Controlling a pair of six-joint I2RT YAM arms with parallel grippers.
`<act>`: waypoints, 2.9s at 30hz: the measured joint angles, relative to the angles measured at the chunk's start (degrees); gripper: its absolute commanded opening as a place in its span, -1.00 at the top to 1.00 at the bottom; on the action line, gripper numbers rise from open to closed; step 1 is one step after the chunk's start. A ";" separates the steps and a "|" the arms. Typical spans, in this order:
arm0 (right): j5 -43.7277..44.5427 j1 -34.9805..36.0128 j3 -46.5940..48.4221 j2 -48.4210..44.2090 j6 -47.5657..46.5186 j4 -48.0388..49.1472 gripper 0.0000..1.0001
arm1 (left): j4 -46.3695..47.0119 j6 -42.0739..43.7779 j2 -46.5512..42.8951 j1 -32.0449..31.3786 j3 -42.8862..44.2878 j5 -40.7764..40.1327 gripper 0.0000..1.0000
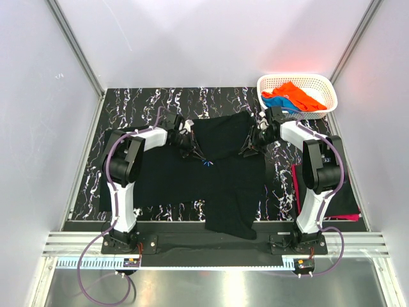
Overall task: Fold and stack the t-shirts
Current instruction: Fold the tshirt
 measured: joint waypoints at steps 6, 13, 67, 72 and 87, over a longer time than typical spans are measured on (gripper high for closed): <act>5.42 -0.20 0.87 0.31 -4.66 -0.79 0.06 | -1.75 1.22 0.50 0.33 2.34 1.88 0.56; 8.20 -0.20 3.82 3.58 -8.41 2.67 0.10 | -1.77 1.60 3.13 0.28 4.55 2.84 0.43; -6.38 -5.86 0.26 3.54 3.78 -3.89 0.60 | -6.19 0.11 0.24 1.92 2.58 5.05 0.62; 2.78 -5.86 4.52 3.54 -0.28 -9.79 0.19 | -10.25 3.61 -0.61 2.93 2.56 4.50 0.43; 21.62 -3.26 38.53 16.61 -1.09 -6.95 0.17 | -18.32 12.13 -15.10 28.22 2.67 -12.44 0.42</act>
